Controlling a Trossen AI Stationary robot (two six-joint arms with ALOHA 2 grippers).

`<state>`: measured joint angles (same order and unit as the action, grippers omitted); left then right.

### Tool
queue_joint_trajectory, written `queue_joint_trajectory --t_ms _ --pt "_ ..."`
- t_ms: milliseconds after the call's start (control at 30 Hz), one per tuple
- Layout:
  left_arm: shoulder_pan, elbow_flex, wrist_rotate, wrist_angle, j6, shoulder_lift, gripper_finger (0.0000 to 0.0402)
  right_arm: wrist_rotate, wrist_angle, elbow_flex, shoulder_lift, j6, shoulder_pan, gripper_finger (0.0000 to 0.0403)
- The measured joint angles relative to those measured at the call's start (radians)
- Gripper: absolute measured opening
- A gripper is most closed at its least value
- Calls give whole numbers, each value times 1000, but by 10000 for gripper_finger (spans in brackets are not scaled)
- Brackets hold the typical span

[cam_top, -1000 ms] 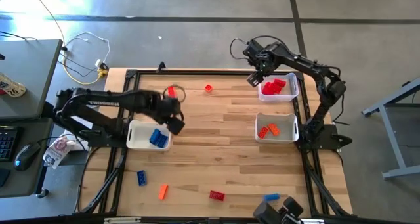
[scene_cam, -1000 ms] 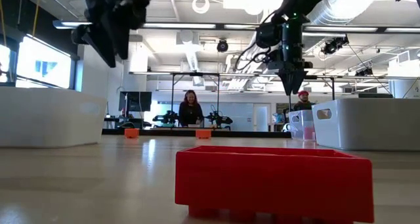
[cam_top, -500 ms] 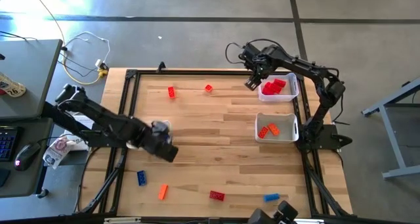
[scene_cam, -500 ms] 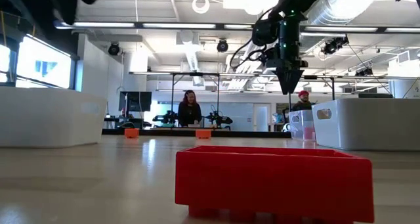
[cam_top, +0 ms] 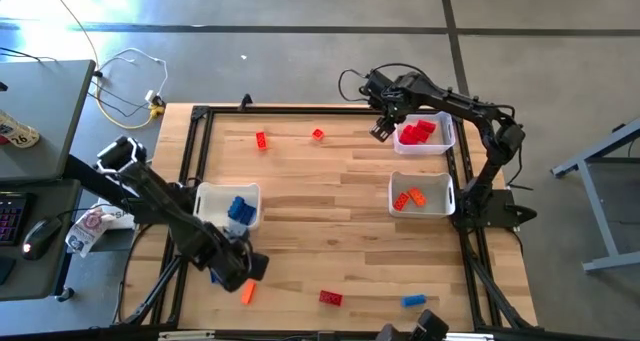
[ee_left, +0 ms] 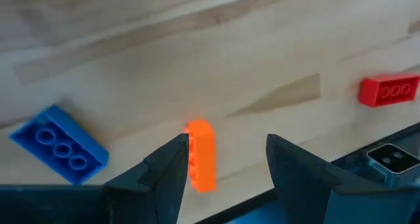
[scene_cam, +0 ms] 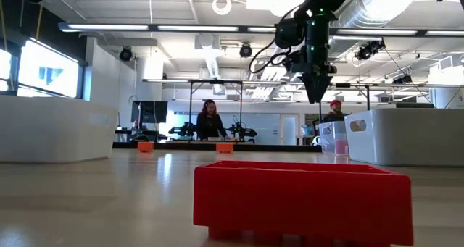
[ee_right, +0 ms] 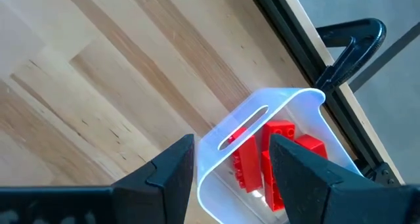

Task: Sort & place blocks by color
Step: Put the orange game piece into the gray bin

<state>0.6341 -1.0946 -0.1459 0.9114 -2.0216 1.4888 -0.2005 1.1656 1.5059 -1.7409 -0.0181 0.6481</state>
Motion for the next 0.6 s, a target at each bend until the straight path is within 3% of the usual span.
queue_joint_trajectory --t_ms 600 --pt "85 -1 49 -150 -174 181 188 10 -18 0 0 0 -1 183"
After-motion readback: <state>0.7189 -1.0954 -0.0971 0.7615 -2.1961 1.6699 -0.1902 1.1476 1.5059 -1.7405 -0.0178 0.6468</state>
